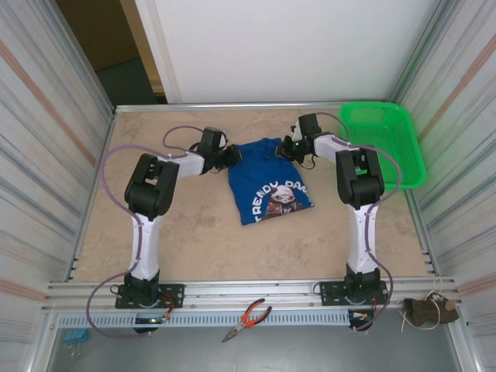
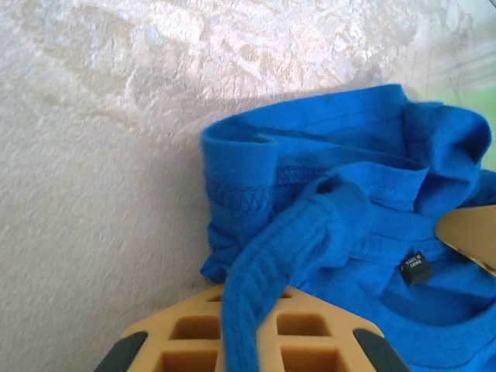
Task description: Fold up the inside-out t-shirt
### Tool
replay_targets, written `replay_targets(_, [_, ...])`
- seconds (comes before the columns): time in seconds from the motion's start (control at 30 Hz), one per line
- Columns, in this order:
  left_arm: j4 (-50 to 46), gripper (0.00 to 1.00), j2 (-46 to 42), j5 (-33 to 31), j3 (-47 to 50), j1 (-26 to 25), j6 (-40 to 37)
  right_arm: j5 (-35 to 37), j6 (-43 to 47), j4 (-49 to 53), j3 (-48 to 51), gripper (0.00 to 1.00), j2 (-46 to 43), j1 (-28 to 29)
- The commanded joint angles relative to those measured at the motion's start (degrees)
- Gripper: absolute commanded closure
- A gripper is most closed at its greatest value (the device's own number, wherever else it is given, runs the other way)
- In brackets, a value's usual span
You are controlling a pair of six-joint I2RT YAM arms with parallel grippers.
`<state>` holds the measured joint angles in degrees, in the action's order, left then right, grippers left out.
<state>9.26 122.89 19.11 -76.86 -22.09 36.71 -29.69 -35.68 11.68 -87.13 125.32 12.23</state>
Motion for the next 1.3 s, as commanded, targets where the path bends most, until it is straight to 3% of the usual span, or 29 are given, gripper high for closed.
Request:
replay_targets(0.0, [3.56, 1.00, -9.24, 1.84, 2.43, 0.73, 0.92, -2.98, -3.30, -4.05, 4.42, 1.00, -11.08, -0.89])
replay_targets(0.17, [1.46, 1.00, -16.01, 4.58, 4.35, 0.73, -0.08, -1.63, -5.48, -6.51, 14.04, 1.00, -22.07, -0.54])
replay_targets(0.3, [0.78, 1.00, -15.93, 5.82, 3.58, 1.14, -0.72, -0.22, -6.73, -7.74, 15.90, 1.00, -23.69, -0.10])
replay_targets(0.63, [-4.03, 1.00, -8.26, 7.85, -13.91, 4.19, -1.81, 0.34, -7.73, -4.50, -0.92, 1.00, -14.23, -0.01])
replay_targets(0.87, [-8.75, 1.00, -8.92, 9.16, -26.87, 4.77, -3.81, -0.16, -8.03, -2.78, -13.16, 1.00, -14.59, -0.01])
replay_targets(1.03, [-3.04, 1.00, -16.55, 9.54, -17.01, 4.03, -3.12, 0.86, -5.99, -4.72, -7.23, 1.00, -20.59, 0.64])
replay_targets(1.27, [6.85, 1.00, -28.64, 7.56, 12.65, -2.12, -5.40, 3.12, -7.51, -19.24, 24.60, 1.00, -33.57, 3.66])
